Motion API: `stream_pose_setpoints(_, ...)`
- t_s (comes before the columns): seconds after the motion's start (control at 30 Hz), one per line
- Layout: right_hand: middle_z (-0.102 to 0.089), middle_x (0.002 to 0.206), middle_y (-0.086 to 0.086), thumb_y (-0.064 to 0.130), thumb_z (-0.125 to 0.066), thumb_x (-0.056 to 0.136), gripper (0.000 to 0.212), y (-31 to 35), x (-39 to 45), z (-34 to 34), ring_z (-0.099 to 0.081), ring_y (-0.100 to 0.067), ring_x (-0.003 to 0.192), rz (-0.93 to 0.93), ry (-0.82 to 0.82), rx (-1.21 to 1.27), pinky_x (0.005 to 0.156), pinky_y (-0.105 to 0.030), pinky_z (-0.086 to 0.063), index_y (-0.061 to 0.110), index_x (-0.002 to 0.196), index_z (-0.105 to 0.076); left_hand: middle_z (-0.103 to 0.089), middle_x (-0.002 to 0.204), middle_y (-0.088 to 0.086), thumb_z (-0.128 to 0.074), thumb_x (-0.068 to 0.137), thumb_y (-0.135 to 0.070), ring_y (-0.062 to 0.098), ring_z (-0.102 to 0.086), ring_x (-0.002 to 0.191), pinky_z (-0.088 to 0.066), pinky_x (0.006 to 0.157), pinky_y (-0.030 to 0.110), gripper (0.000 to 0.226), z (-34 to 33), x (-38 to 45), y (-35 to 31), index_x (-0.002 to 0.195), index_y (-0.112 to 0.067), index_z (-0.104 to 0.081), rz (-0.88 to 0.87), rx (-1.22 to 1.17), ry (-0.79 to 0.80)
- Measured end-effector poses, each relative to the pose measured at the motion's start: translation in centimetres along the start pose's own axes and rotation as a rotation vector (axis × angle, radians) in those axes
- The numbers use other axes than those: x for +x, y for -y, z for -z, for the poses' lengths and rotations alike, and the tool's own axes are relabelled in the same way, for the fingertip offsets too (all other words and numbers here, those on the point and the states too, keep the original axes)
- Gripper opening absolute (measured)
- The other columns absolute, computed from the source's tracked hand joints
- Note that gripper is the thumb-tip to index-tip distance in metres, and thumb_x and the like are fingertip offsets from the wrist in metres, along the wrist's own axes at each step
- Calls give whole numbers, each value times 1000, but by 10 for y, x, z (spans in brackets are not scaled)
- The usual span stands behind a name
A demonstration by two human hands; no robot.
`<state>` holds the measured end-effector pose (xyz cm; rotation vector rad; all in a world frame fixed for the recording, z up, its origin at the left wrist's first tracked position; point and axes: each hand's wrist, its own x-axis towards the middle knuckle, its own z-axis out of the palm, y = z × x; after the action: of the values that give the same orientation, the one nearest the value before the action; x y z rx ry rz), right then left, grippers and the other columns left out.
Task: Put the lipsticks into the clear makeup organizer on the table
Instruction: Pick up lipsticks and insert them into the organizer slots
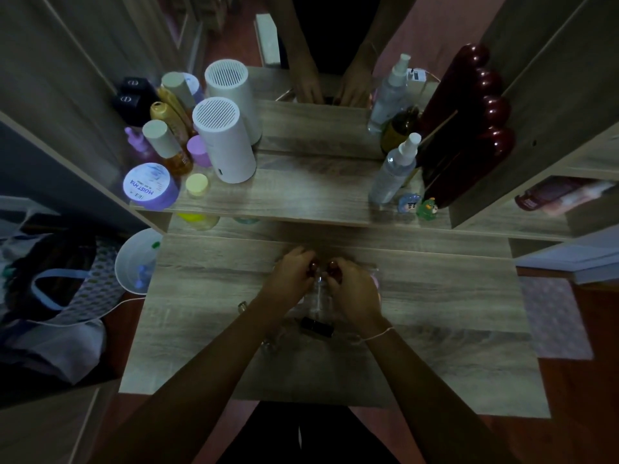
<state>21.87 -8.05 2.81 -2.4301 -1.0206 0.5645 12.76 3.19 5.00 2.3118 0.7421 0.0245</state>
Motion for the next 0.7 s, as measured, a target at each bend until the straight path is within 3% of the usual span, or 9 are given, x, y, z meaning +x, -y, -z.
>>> stream_pose_setpoints(0.23, -72, 105, -4, 15, -62, 87, 24, 0, 1, 2, -67, -20, 97, 12, 2, 16, 87, -41, -53, 17, 111, -64, -59, 98, 15, -69, 70, 3, 28, -58, 88, -39, 69, 28, 26, 0, -3, 6, 93, -5, -61, -17, -11, -33)
stream_pose_setpoints(0.37, -73, 105, -4, 15, -64, 85, 28, 1, 1, 2, -68, -19, 96, 28, -27, 43, 84, -30, -51, 16, 113, -64, -59, 100, 15, -71, 73, -3, 30, -58, 90, -45, 74, 34, 25, 2, -6, 7, 96, -5, -61, -47, -20, -41)
stream_pose_setpoints(0.53, -72, 106, -3, 19, -67, 85, 33, 2, -6, 1, -67, -17, 97, 29, -50, 92, 81, -21, -43, 18, 117, -61, -57, 107, 14, -75, 72, -4, 26, -57, 94, -39, 73, 23, 39, 7, -16, 8, 107, -5, -60, -54, -57, -41)
stream_pose_setpoints(0.63, -71, 106, 0, 24, -69, 84, 44, 1, -18, 2, -66, -14, 96, 30, -69, 116, 87, -22, -42, 20, 126, -56, -57, 115, 14, -75, 73, -4, 22, -57, 93, -37, 73, 17, 48, 14, -27, 13, 118, -5, -57, -60, -84, -71)
stream_pose_setpoints(0.7, -67, 96, 8, 26, -70, 84, 50, -1, -28, 4, -63, -10, 86, 6, -70, 151, 85, -27, -48, 22, 131, -53, -56, 120, 12, -74, 75, -4, 21, -58, 95, -44, 75, 21, 51, 19, -36, 18, 122, -7, -55, -45, -87, -86)
